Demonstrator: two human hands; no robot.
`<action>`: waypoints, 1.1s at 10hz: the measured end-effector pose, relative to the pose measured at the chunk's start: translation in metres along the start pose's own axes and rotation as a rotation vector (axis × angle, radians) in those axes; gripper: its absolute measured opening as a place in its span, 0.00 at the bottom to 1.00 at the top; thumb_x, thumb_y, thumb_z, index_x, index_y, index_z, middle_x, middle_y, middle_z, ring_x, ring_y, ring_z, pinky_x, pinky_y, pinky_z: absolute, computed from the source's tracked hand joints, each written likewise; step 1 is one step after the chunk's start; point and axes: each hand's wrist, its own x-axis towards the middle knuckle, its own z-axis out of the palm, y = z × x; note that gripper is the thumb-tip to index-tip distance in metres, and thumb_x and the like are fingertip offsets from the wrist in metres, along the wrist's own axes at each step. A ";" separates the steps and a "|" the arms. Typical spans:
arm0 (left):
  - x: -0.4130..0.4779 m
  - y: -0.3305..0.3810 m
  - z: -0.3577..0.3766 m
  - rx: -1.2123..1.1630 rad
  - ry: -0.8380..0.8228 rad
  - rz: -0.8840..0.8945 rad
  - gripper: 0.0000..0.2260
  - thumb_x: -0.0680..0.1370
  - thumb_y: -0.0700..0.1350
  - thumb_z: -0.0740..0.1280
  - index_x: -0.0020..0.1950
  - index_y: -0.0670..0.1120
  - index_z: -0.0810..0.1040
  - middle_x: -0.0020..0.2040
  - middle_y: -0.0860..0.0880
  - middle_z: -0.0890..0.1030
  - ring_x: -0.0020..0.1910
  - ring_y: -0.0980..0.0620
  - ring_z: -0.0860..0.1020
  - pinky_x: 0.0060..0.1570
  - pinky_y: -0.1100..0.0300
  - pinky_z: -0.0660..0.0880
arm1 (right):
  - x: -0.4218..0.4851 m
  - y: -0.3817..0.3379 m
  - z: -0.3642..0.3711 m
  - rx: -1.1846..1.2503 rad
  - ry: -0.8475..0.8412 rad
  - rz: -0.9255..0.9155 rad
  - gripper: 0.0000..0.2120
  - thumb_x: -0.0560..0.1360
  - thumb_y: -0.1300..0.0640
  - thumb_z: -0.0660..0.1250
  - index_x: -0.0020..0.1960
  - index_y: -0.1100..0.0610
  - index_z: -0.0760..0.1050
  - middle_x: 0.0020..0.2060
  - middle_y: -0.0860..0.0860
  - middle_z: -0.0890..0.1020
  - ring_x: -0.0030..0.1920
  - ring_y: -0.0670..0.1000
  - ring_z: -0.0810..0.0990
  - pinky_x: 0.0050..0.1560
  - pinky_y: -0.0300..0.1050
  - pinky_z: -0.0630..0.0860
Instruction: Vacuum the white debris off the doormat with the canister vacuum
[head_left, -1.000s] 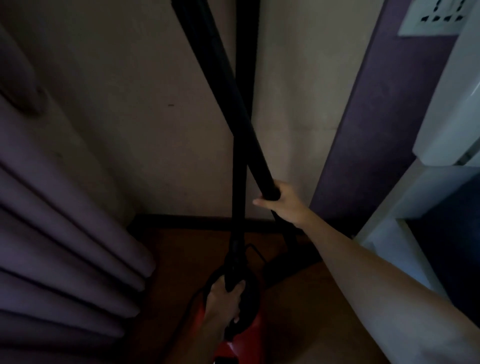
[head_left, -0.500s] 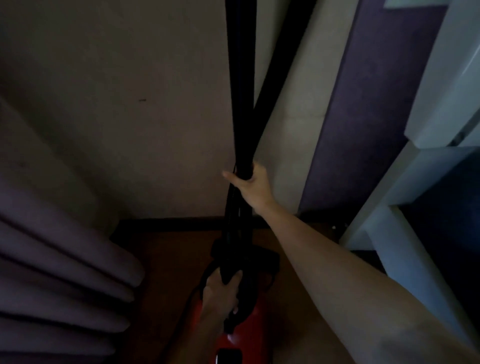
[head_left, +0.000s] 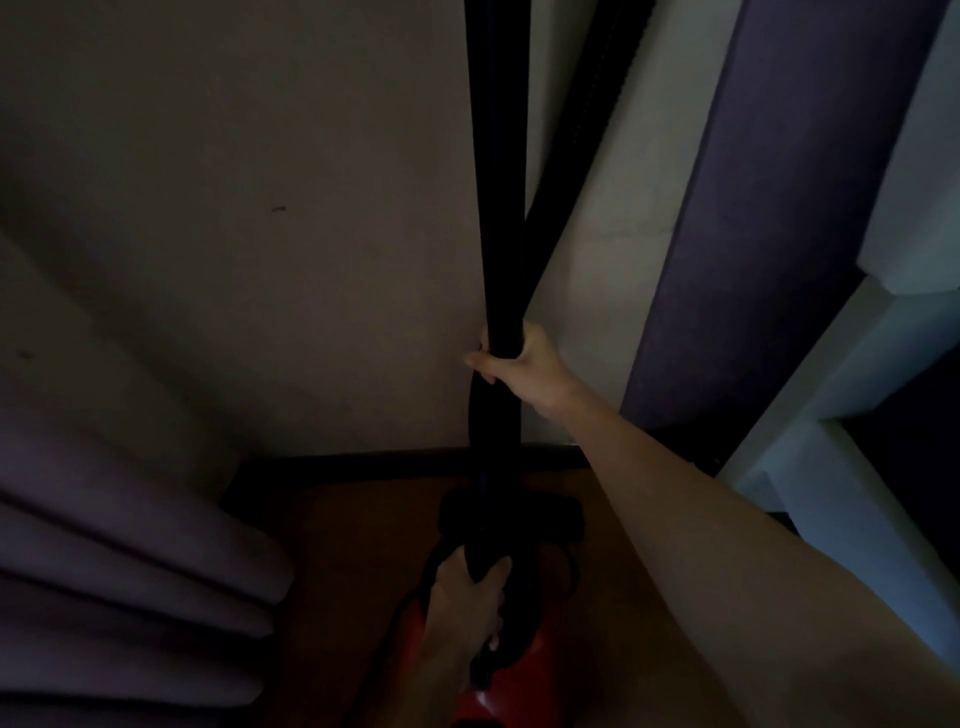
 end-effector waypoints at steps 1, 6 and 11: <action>0.002 0.003 0.001 -0.018 -0.010 0.006 0.05 0.81 0.44 0.67 0.51 0.43 0.76 0.28 0.49 0.71 0.19 0.54 0.67 0.21 0.61 0.65 | -0.005 0.002 -0.005 0.044 -0.109 0.000 0.17 0.76 0.67 0.73 0.35 0.57 0.69 0.29 0.51 0.72 0.30 0.49 0.73 0.41 0.45 0.73; -0.002 0.005 0.005 -0.082 0.052 0.006 0.06 0.80 0.45 0.69 0.49 0.42 0.78 0.28 0.48 0.74 0.22 0.53 0.70 0.22 0.61 0.66 | -0.031 0.006 0.023 0.057 0.214 0.078 0.13 0.76 0.62 0.75 0.37 0.56 0.73 0.33 0.51 0.78 0.32 0.40 0.78 0.37 0.35 0.76; -0.026 0.016 0.001 0.374 0.306 0.231 0.32 0.70 0.60 0.76 0.67 0.48 0.68 0.62 0.47 0.75 0.59 0.47 0.77 0.56 0.50 0.78 | -0.075 -0.017 0.005 -0.071 0.240 0.227 0.19 0.75 0.62 0.75 0.64 0.58 0.73 0.54 0.47 0.77 0.59 0.48 0.76 0.54 0.30 0.69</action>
